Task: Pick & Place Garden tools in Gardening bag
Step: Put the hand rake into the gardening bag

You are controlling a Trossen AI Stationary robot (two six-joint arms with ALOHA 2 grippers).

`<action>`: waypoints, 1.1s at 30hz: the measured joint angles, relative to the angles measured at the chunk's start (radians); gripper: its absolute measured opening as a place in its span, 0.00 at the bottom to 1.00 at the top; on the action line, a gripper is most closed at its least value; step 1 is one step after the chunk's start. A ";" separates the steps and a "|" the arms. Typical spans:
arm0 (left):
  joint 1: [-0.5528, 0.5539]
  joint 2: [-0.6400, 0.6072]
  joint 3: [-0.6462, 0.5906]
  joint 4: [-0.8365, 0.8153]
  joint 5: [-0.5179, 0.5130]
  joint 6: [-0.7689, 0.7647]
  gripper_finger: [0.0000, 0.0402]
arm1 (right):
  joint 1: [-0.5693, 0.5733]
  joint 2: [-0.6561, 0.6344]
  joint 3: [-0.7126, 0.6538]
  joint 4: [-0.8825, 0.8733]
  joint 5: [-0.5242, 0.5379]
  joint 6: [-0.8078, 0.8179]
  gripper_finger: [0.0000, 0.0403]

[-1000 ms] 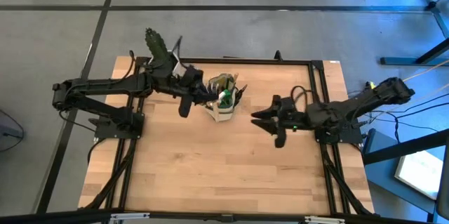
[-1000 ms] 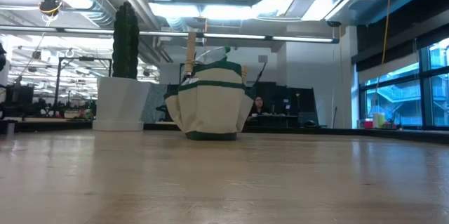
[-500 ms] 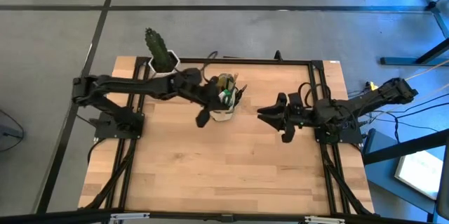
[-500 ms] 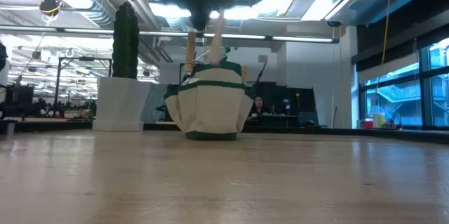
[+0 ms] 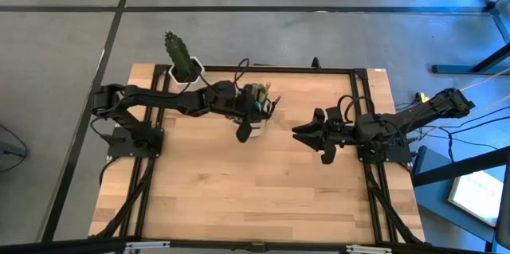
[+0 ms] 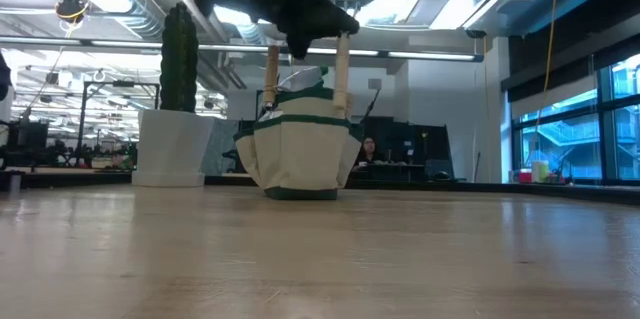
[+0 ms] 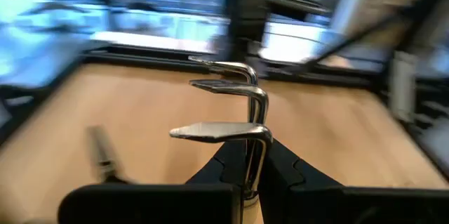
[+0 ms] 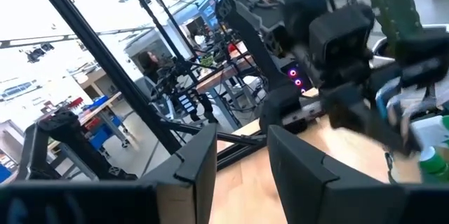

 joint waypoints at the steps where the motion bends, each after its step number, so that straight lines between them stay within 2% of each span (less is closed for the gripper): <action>1: -0.010 -0.009 0.000 -0.008 -0.057 -0.012 0.02 | 0.000 0.000 0.000 -0.004 0.000 0.000 0.32; 4: -0.045 -0.017 0.000 -0.021 -0.174 0.003 0.02 | 0.000 0.000 0.000 -0.009 0.000 0.000 0.32; 11: -0.097 -0.022 0.001 -0.097 -0.316 0.013 0.02 | 0.000 0.000 0.000 -0.015 -0.003 0.000 0.32; 16: -0.100 -0.022 0.001 -0.117 -0.318 0.047 0.02 | 0.000 0.000 0.000 -0.015 -0.003 0.000 0.32; 25: -0.064 -0.025 0.001 -0.036 -0.283 0.034 0.02 | 0.000 0.000 0.000 -0.011 -0.002 0.000 0.32; 33: -0.043 0.001 0.001 -0.044 -0.250 0.024 0.02 | 0.000 0.000 0.000 -0.012 0.000 -0.001 0.32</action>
